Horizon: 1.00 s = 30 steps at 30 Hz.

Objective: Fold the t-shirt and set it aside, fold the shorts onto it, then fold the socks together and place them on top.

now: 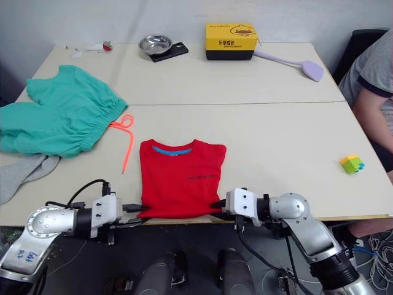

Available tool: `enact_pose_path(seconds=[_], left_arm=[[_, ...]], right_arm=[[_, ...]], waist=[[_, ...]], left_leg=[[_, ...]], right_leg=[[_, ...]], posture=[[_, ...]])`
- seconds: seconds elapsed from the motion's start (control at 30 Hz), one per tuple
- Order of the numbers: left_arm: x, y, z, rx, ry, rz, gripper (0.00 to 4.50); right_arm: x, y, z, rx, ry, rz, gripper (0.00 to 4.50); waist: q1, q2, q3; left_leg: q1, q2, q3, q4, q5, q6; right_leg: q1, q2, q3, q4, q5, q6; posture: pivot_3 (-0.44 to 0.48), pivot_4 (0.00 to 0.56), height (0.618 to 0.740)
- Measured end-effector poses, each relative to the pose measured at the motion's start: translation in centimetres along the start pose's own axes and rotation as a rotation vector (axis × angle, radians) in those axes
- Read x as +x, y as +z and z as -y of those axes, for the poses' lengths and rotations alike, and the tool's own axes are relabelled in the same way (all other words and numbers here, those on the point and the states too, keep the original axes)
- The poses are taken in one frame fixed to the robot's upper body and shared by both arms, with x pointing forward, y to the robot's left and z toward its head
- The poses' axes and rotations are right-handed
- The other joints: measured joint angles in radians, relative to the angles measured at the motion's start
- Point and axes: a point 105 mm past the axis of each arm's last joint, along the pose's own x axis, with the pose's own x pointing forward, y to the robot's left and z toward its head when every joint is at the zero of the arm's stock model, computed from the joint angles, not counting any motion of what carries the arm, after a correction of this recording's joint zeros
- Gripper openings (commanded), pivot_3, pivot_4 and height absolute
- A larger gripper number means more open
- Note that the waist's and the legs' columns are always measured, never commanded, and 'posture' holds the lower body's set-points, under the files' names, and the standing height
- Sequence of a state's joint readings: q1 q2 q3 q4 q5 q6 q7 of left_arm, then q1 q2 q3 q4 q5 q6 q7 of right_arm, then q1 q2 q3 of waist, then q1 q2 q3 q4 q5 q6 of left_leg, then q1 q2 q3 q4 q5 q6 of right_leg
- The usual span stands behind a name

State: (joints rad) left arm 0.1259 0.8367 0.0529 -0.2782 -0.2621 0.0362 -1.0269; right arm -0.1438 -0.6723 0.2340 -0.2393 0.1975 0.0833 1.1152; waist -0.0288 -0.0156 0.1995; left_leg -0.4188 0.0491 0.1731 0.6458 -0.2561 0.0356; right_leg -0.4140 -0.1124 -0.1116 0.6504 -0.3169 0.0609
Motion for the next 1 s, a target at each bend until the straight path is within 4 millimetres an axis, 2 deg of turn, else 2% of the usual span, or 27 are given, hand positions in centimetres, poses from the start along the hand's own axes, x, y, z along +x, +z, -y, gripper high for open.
enact_pose_path(seconds=[0.03,0.07,0.1,0.23,0.3,0.4,0.43,0.5,0.57,0.7,0.83,1.0], left_arm=[[-0.8,-0.3,0.2,-0.006,-0.028,-0.022,2.27],[-1.6,-0.5,0.3,-0.005,-0.045,-0.035,2.68],[-2.1,-0.5,0.4,0.001,-0.062,-0.042,2.94],[-3.6,0.2,0.4,-0.044,-0.113,-0.025,2.94],[-4.0,1.1,-0.6,-0.072,-0.086,0.016,2.52],[-1.7,4.3,-3.2,-0.071,0.021,0.209,1.68],[-1.0,4.9,-3.5,-0.075,0.034,0.249,1.34],[1.5,5.7,-4.1,-0.099,0.071,0.311,0.63],[3.3,5.1,-3.7,-0.121,0.054,0.287,0.04],[5.3,4.1,-3.1,-0.132,0.071,0.23,0.04],[6.0,2.4,-2.6,-0.181,0.112,0.176,0.04],[5.6,1.6,-3.1,-0.221,0.208,0.196,0.04]], right_arm=[[-0.7,0.1,-0.1,0.01,0.016,0.009,2.06],[-1.3,0.3,0.0,0.017,0.027,0.019,2.5],[-1.8,0.6,0.1,0.026,0.033,0.036,2.52],[-2.8,2.4,0.5,0.106,0.066,0.117,2.52],[-2.9,3.9,1.8,0.14,0.04,0.172,2.11],[-0.7,6.8,3.7,0.089,-0.002,0.281,1.24],[0.0,6.8,3.6,0.083,0.006,0.28,0.89],[2.4,5.6,3.3,0.075,0.01,0.239,0.16],[4.1,4.3,3.2,0.078,-0.001,0.205,0.0],[5.5,1.5,3.8,0.041,-0.084,0.102,0.0],[5.7,1.1,4.6,0.02,-0.167,0.105,0.0],[4.8,0.5,6.4,0.152,-0.318,0.143,0.0]], waist=[[-0.001,0.0,0.0],[-0.001,0.0,0.0],[0.0,0.0,0.0],[0.0,0.0,0.0],[-0.001,0.001,0.0],[0.001,0.001,0.0],[0.002,0.001,0.0],[0.005,0.0,0.0],[0.001,0.0,-0.001],[-0.002,-0.001,-0.001],[-0.001,-0.001,-0.001],[-0.001,-0.001,-0.001]], left_leg=[[0.0,0.0,0.0,0.0,0.0,0.0],[0.0,0.0,0.0,-0.001,0.0,0.0],[0.0,0.0,0.0,-0.001,0.0,0.0],[-0.001,0.0,-0.002,-0.001,0.0,0.0],[-0.001,0.0,-0.002,-0.001,0.0,0.0],[-0.001,0.0,-0.003,-0.001,0.0,0.0],[-0.001,0.0,-0.003,-0.001,0.0,0.0],[-0.003,-0.001,-0.003,0.001,0.005,0.001],[-0.004,-0.002,0.001,0.002,0.004,0.003],[-0.003,-0.002,0.003,0.002,0.004,0.004],[-0.001,-0.001,0.001,0.002,0.003,-0.003],[0.001,-0.001,0.0,0.001,0.003,-0.003]], right_leg=[[0.0,0.0,0.0,-0.001,0.0,0.0],[0.0,0.0,0.0,-0.001,0.0,0.0],[0.0,0.0,-0.001,-0.002,0.0,0.0],[0.001,0.0,-0.001,-0.003,0.0,0.0],[0.001,0.0,-0.001,-0.003,0.0,0.0],[0.001,0.0,-0.003,-0.003,0.001,-0.001],[0.002,0.0,-0.004,-0.003,0.001,-0.001],[0.002,0.0,-0.005,-0.003,0.001,0.0],[0.001,0.0,-0.004,-0.004,0.002,0.002],[0.001,0.001,-0.002,-0.006,0.003,0.004],[0.002,0.001,-0.002,-0.003,0.003,0.004],[0.003,0.0,-0.001,-0.003,0.003,0.003]], posture=[[0.0,0.15,0.74],[0.0,0.15,0.74],[0.0,0.15,0.74],[0.0,0.15,0.74],[0.0,0.15,0.74],[0.0,0.15,0.74],[0.0,0.15,0.74],[0.0,0.15,0.74],[0.0,0.15,0.74],[0.0,0.15,0.74],[0.0,0.15,0.74],[0.0,0.15,0.74]])
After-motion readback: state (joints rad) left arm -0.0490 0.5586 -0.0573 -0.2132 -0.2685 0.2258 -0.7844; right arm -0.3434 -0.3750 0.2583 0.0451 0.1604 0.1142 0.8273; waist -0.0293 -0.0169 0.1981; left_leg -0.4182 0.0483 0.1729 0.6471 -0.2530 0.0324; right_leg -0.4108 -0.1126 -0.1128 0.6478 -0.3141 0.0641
